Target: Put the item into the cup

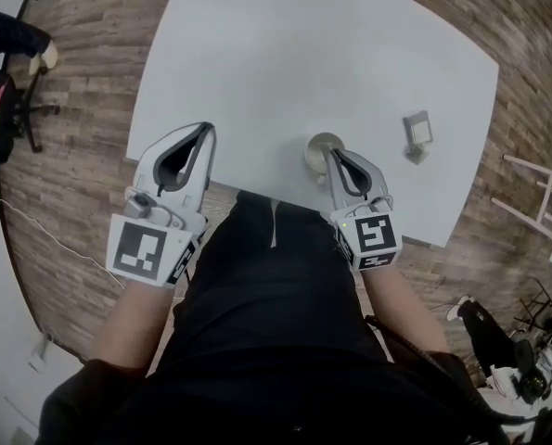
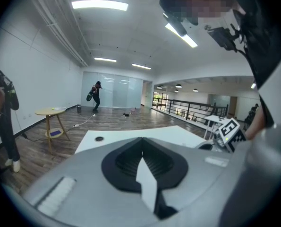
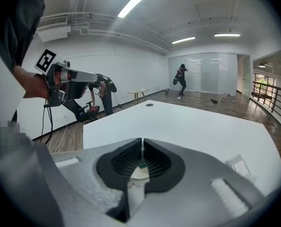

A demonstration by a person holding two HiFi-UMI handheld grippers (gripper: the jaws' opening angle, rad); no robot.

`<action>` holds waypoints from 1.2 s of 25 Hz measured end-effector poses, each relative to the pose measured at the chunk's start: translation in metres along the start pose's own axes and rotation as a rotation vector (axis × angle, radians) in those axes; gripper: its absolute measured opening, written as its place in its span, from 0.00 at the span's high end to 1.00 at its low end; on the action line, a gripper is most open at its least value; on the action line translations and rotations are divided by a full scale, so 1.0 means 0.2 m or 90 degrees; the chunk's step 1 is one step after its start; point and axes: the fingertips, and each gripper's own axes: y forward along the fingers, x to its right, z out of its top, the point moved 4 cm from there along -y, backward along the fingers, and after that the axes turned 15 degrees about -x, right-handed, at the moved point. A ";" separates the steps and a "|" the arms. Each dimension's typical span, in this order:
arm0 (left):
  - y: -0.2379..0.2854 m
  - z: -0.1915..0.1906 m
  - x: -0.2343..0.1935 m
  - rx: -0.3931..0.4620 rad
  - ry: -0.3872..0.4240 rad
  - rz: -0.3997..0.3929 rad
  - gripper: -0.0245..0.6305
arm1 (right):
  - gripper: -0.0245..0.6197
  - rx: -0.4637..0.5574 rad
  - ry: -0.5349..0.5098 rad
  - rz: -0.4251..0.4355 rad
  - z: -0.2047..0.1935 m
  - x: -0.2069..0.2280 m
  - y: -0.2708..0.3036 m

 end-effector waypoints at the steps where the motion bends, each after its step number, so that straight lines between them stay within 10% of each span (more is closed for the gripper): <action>1: 0.00 -0.01 0.00 -0.001 -0.001 -0.001 0.96 | 0.94 -0.001 0.000 0.001 0.00 0.00 0.00; 30: 0.03 -0.08 -0.01 -0.024 -0.004 -0.035 0.96 | 0.89 -0.018 0.029 0.003 -0.03 -0.02 0.03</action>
